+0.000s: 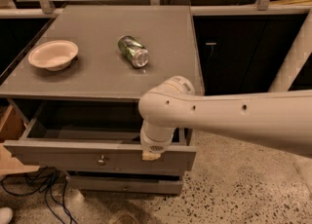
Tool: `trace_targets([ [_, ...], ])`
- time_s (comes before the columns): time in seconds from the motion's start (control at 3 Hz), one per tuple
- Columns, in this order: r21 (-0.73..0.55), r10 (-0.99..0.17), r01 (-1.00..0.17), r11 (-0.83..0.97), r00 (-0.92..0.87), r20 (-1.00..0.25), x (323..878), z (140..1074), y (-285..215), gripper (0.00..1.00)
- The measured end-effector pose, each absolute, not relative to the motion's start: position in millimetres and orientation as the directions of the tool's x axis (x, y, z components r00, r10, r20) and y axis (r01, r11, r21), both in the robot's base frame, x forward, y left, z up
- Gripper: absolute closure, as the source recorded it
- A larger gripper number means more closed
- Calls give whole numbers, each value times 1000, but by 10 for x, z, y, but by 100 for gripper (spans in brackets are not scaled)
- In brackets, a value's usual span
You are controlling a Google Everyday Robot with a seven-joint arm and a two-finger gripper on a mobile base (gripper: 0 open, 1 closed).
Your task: Open top drawer
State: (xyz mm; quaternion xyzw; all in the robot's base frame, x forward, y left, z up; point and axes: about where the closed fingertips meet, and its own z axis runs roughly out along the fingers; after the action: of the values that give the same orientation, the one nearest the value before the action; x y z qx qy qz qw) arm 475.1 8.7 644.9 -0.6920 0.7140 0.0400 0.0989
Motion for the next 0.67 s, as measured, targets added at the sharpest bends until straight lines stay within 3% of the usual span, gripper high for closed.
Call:
trace_targets([
  [0.67, -71, -979, -997, 43, -28, -202, 4684, 6454, 80, 100],
])
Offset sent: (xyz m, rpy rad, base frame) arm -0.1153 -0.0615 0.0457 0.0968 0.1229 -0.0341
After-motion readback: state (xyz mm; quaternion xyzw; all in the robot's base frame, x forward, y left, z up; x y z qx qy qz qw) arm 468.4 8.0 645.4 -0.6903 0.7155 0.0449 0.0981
